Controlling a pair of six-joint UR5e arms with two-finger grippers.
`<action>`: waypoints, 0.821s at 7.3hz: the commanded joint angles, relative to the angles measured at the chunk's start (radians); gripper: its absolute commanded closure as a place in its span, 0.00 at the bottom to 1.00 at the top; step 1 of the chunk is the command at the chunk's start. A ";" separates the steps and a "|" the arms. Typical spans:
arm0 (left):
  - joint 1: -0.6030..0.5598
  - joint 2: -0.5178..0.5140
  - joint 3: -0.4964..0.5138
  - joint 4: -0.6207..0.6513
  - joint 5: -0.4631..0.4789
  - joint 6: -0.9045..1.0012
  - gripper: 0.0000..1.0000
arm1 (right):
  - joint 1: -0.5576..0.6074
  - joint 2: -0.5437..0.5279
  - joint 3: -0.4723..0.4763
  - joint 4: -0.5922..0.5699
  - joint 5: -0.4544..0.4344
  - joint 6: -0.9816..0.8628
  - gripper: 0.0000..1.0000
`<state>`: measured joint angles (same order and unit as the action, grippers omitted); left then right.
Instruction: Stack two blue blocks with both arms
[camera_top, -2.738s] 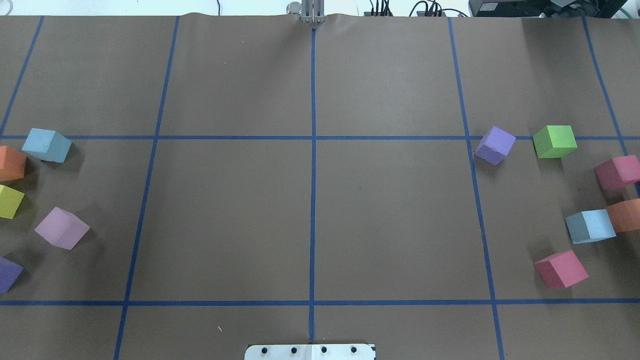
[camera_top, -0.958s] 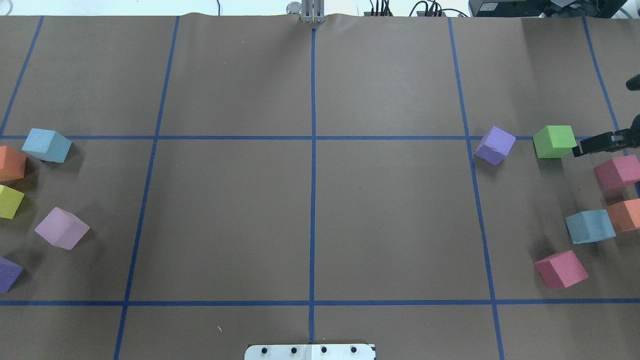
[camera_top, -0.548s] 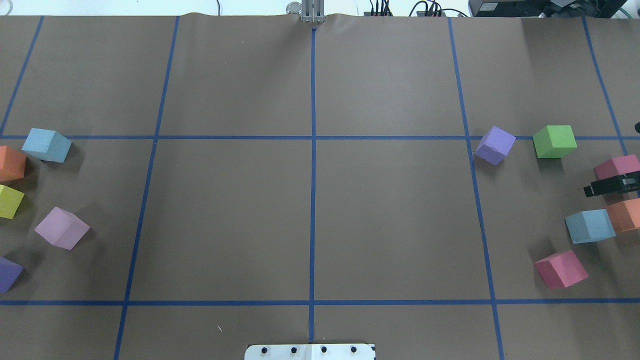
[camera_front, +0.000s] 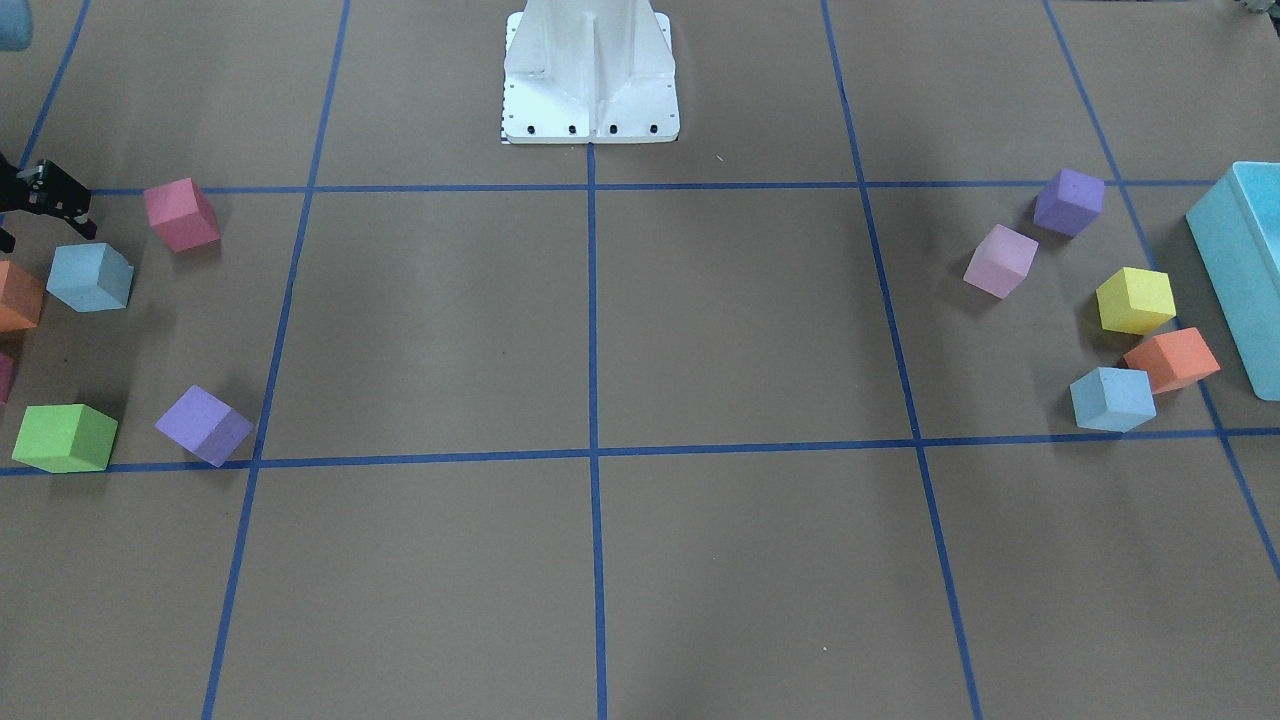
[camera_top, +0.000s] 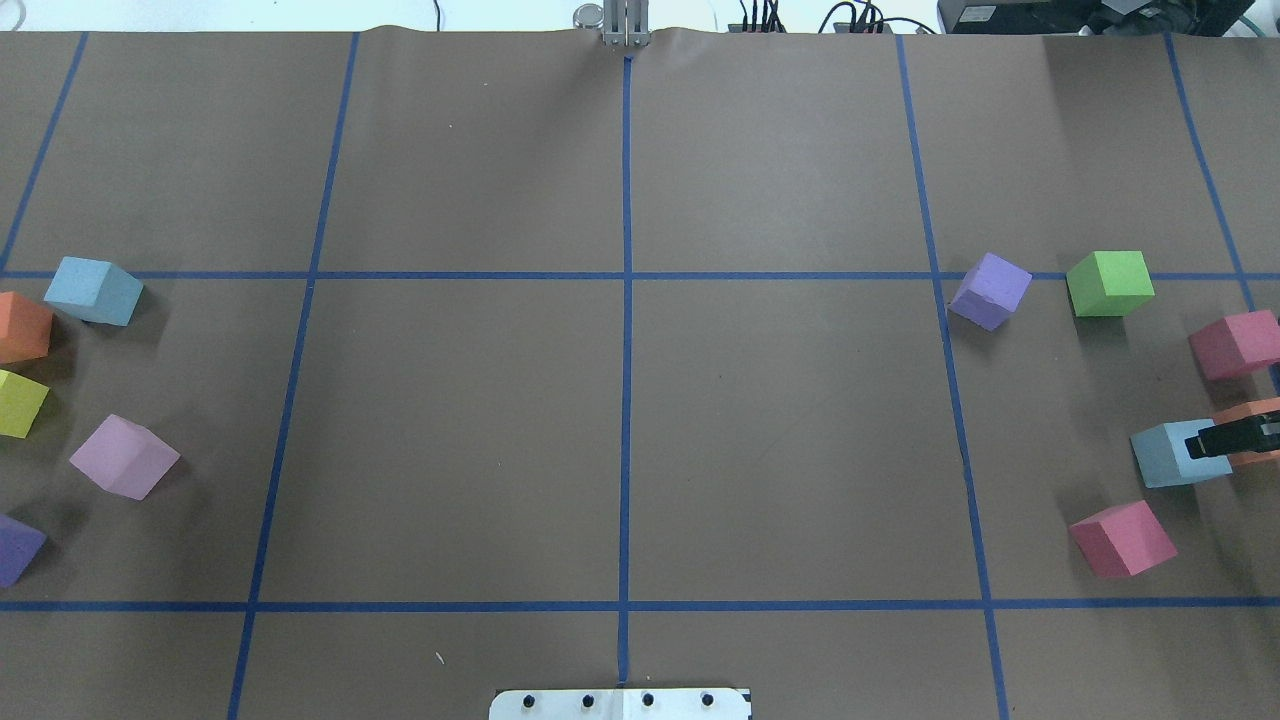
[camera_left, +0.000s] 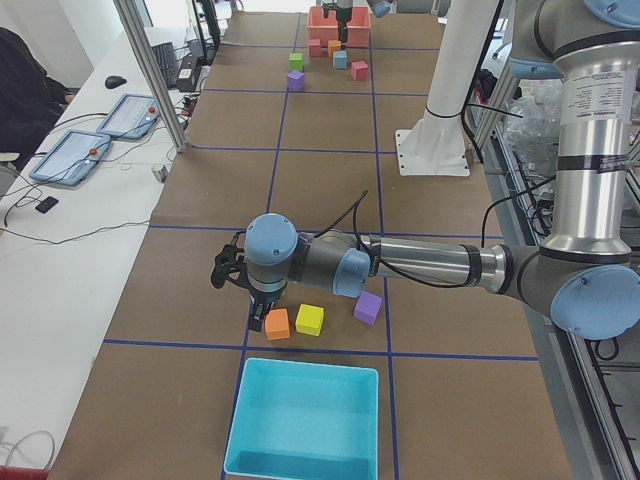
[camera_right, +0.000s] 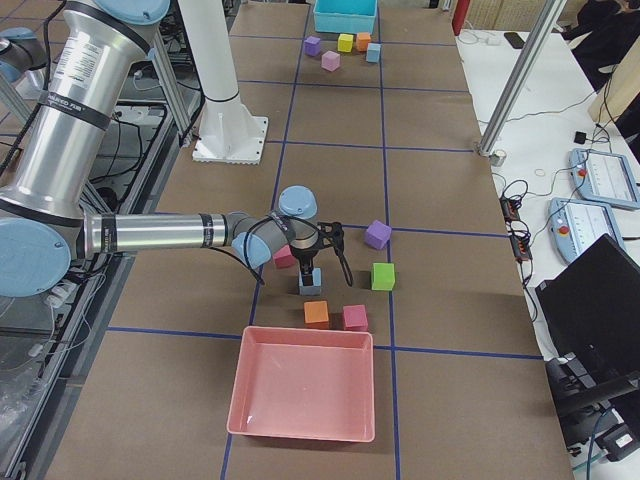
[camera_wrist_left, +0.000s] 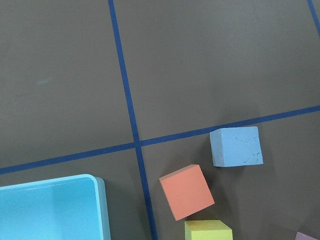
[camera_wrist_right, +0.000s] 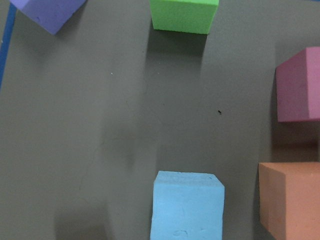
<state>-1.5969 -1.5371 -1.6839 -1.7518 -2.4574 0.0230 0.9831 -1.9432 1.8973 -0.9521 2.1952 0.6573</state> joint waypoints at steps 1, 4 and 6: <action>0.002 0.000 0.003 0.000 0.000 0.000 0.02 | -0.024 0.006 -0.036 0.003 -0.043 -0.001 0.00; 0.002 0.000 0.004 0.000 0.000 0.000 0.02 | -0.047 0.032 -0.073 0.004 -0.049 0.007 0.00; 0.002 0.000 0.004 0.000 0.000 0.000 0.02 | -0.064 0.049 -0.089 0.006 -0.049 0.028 0.00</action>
<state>-1.5955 -1.5371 -1.6799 -1.7518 -2.4574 0.0230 0.9275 -1.9029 1.8173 -0.9477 2.1462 0.6768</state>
